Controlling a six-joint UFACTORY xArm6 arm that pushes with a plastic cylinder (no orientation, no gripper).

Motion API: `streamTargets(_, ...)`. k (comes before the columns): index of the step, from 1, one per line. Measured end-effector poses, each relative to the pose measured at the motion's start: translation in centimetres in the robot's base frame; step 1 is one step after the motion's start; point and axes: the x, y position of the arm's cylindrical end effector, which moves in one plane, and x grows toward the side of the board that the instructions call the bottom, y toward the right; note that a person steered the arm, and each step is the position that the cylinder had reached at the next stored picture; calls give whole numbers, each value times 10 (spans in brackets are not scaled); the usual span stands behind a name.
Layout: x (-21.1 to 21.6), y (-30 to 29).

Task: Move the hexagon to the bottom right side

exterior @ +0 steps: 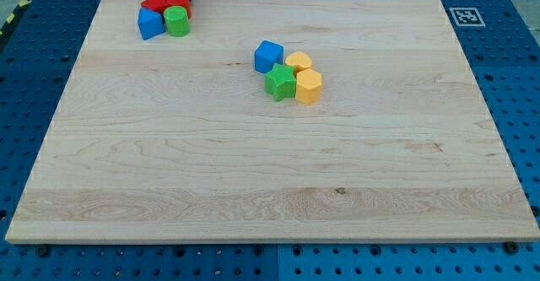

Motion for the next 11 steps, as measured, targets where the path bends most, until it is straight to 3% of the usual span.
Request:
streamTargets(2, 3, 16)
streamTargets(5, 116, 80)
streamTargets(8, 257, 251)
streamTargets(10, 279, 282)
streamTargets(11, 311, 339)
